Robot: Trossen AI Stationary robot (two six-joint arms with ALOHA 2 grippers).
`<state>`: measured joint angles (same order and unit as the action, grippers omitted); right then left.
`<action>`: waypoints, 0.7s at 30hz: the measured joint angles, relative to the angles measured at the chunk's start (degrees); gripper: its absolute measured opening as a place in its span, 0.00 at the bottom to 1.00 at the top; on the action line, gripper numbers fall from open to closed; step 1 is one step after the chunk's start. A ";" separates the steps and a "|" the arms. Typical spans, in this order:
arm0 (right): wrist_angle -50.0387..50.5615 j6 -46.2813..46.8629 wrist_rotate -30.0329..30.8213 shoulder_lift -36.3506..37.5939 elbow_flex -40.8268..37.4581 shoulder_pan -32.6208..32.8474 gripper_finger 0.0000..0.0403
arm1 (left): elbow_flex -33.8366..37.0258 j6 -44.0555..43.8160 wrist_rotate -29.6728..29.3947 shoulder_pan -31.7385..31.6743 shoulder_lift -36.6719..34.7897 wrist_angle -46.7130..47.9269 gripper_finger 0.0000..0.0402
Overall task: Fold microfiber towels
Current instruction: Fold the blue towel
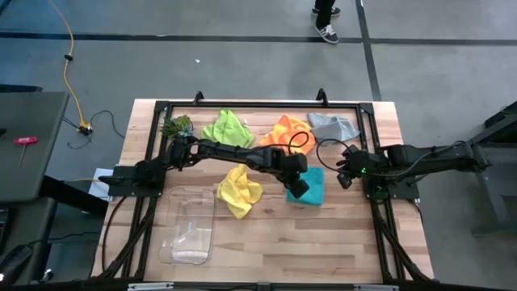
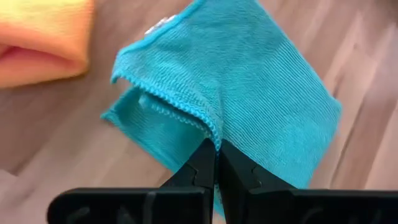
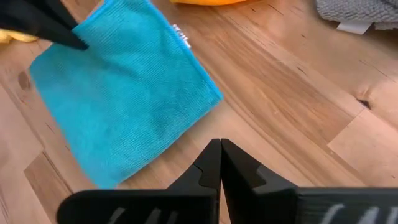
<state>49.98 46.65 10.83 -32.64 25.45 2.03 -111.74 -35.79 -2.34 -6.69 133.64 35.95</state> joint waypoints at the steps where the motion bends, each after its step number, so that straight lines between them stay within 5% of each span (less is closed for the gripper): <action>1: 0.00 0.00 0.00 0.00 0.00 0.02 0.00 | 0.00 0.00 0.14 -0.13 0.00 0.18 0.00; 21: -0.12 -0.02 -0.02 0.00 0.00 0.02 0.00 | 0.00 1.94 -3.99 0.52 0.00 0.72 0.25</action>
<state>49.85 46.63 10.81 -32.64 25.45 2.04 -111.74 -33.85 -6.32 -6.17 133.64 36.67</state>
